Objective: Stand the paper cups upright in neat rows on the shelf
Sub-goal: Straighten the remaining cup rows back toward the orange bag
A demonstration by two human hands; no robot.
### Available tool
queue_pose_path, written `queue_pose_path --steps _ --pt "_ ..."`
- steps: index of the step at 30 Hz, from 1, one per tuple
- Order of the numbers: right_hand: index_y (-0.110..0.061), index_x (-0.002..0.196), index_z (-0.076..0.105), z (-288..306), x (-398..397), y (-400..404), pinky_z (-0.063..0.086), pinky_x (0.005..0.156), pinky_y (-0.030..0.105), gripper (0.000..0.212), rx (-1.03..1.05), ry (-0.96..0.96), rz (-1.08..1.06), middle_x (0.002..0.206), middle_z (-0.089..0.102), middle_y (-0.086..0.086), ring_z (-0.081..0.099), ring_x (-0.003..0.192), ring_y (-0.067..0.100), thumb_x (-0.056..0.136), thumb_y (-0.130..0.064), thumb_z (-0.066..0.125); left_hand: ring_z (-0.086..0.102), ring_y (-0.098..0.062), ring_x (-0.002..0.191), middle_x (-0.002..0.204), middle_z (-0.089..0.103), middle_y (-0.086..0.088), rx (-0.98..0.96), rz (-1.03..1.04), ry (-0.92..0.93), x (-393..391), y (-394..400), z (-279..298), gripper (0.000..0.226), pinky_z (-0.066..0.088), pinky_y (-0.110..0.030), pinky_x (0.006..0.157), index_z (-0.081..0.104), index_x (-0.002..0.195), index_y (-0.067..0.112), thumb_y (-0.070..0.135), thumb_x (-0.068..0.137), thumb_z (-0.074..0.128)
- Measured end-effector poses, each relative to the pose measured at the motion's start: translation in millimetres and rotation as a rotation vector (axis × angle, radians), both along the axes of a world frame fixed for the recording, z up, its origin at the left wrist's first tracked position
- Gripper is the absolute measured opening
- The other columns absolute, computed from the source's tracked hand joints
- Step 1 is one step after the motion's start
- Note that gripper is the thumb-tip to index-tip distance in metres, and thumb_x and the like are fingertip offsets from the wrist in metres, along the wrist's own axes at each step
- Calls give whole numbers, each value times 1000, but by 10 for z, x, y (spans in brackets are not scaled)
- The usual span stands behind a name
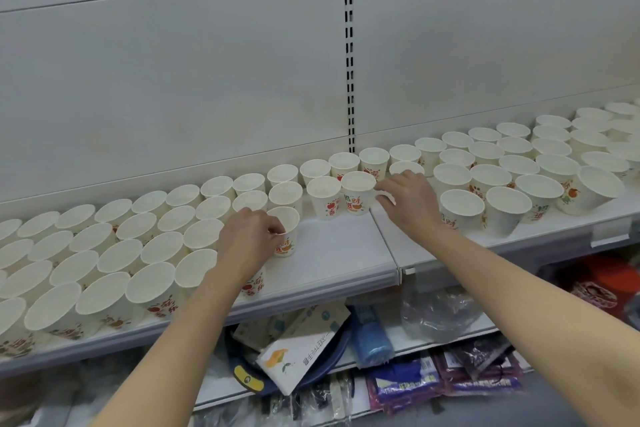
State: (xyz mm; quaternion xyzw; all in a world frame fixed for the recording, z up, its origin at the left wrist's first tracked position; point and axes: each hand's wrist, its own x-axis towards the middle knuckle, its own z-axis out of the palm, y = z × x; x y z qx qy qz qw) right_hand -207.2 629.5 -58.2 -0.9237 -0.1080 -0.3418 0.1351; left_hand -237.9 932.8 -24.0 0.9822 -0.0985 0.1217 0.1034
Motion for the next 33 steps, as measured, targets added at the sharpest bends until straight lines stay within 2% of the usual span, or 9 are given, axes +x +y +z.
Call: queue_pose_path --steps 5,9,12,15,18,21,26,30,33 --pt "-16 85 71 34 -346 -275 40 71 36 12 -10 -97 -46 84 70 1 59 81 28 75 -17 77 53 -15 95 104 67 12 -58 -106 -110 -19 -279 62 30 39 -30 68 72 101 35 49 75 76" --pt "-17 84 70 58 -613 -600 36 72 33 8 -18 -162 -97 82 69 -2 58 78 26 81 -23 67 53 -15 95 102 67 12 -94 -261 -120 -55 -853 128 25 43 -31 71 72 104 34 44 81 72" --pt "-17 82 70 62 -830 -863 34 71 31 8 -5 -191 -156 79 67 -2 57 77 25 82 -23 65 52 -13 92 91 67 12 -120 -364 -100 -102 -1347 128 12 37 -28 68 73 95 33 37 86 67" --pt "-17 83 70 29 -1026 -1115 36 72 32 8 31 -196 -192 78 66 -4 56 78 22 82 -23 66 54 -15 92 88 68 10 -128 -438 -67 -117 -1841 127 10 42 -30 69 74 90 31 32 88 65" --pt "-17 83 70 -35 -1141 -1388 35 74 32 8 69 -142 -210 77 65 -6 56 78 21 82 -24 65 55 -16 97 97 69 9 -145 -471 -46 -90 -2274 127 17 42 -29 72 72 102 30 33 87 67" --pt "-17 82 70 -73 -1188 -1634 31 73 29 7 80 -110 -239 77 65 -4 56 81 24 80 -22 66 52 -20 103 111 65 6 -71 -532 -45 -43 -2600 81 30 41 -32 79 67 113 29 32 83 71" --pt "-16 87 71 -91 -1191 -1971 39 73 36 11 73 -80 -212 83 67 -3 56 85 26 78 -16 77 52 -23 93 95 70 2 37 -525 -34 -39 -2808 26 16 39 -30 70 76 98 24 25 86 65" --pt "-16 91 72 -119 -1129 -2097 44 75 40 18 89 -48 -144 86 67 0 53 88 27 75 -14 79 50 -19 91 95 69 6 -60 -459 -56 -154 -2666 29 14 37 -30 68 76 97 29 33 87 66" --pt "-15 91 73 -142 -1064 -2104 42 78 40 17 72 -41 -60 87 66 2 54 87 30 76 -21 75 47 -14 90 95 66 10 -198 -334 -68 -291 -2440 13 12 39 -30 68 76 94 31 36 87 68"
